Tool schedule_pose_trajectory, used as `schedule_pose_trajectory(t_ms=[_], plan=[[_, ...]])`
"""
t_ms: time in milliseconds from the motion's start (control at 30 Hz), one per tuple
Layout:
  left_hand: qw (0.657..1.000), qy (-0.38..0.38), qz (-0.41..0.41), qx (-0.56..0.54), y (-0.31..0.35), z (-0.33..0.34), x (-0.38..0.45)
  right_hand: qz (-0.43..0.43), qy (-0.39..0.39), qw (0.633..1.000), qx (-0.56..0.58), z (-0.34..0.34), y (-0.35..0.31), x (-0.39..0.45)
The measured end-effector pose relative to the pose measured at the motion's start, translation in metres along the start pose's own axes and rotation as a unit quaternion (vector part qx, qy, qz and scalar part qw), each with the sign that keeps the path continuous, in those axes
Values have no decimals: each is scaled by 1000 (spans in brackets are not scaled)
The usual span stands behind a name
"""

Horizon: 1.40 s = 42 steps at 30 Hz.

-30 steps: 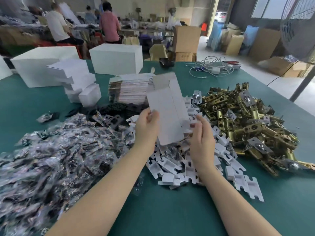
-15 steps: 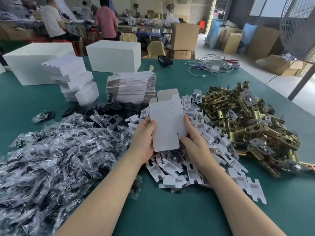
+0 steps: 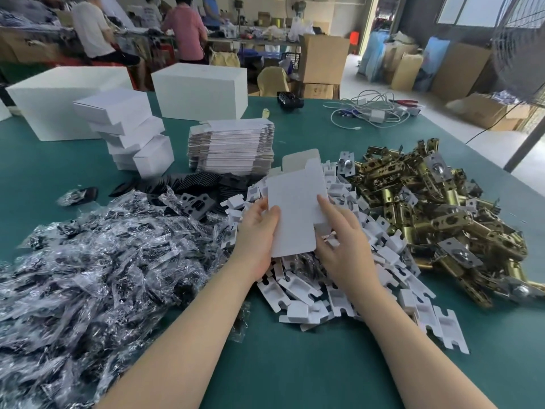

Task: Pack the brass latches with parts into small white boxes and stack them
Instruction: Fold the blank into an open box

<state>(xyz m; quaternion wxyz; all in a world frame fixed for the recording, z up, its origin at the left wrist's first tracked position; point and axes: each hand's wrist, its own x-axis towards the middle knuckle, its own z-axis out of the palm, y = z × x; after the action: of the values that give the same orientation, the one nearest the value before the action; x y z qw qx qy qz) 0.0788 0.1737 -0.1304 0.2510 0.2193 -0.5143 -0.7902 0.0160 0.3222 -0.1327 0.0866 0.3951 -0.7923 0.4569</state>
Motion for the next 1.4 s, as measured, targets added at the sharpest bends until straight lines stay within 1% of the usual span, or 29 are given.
schedule_pose_trajectory(t_ms=[33,100,167,233,300,367,400,500,567,633,700,767,833,867,967,1000,1100,1167,1300,1367,1400], plan=[[1000,0,4,1,-1,1,0,-18,-7,999,-42,0,0,0],[1000,5,4,-12,-1,3,0,-20,-31,994,-107,2,-3,-1],[999,7,-3,-36,2,3,-1,-20,-29,989,-142,3,-6,-2],[997,-22,-12,-68,3,1,-1,-23,-28,986,-163,3,-6,0],[996,-59,-2,-71,5,-1,-4,-25,-48,985,-165,2,-5,2],[996,-90,12,-25,9,1,-10,-49,-59,987,-140,3,-7,1],[994,-111,23,9,9,1,-11,-70,-50,988,-131,4,-9,0],[977,-164,68,119,5,-2,-13,-108,-1,987,-116,6,-13,-2],[970,-187,77,136,3,-4,-13,-115,37,988,-100,5,-12,-3],[965,-197,74,155,1,-5,-12,-102,59,991,-61,5,-11,-3],[966,-189,74,163,1,-6,-12,-87,88,992,-7,6,-12,-4],[972,-160,79,151,1,-5,-12,-19,129,987,93,7,-15,-3],[980,-118,94,132,0,-5,-11,58,159,965,202,5,-20,2],[983,-97,100,123,0,-5,-11,77,169,955,231,3,-21,4],[988,-56,114,88,0,-5,-9,126,153,934,296,-3,-19,7],[989,-51,119,78,-1,-4,-8,149,149,921,328,-3,-18,7],[988,-48,134,62,-2,-3,-8,207,144,864,435,-2,-16,8],[989,-59,133,42,-1,-1,-7,216,143,847,465,-3,-15,9],[994,-64,85,-36,3,11,-9,221,142,839,477,-4,-9,13],[995,-60,66,-45,2,15,-11,234,138,833,482,-1,-9,12],[996,-58,55,-42,2,15,-10,240,143,838,468,-1,-8,12]])
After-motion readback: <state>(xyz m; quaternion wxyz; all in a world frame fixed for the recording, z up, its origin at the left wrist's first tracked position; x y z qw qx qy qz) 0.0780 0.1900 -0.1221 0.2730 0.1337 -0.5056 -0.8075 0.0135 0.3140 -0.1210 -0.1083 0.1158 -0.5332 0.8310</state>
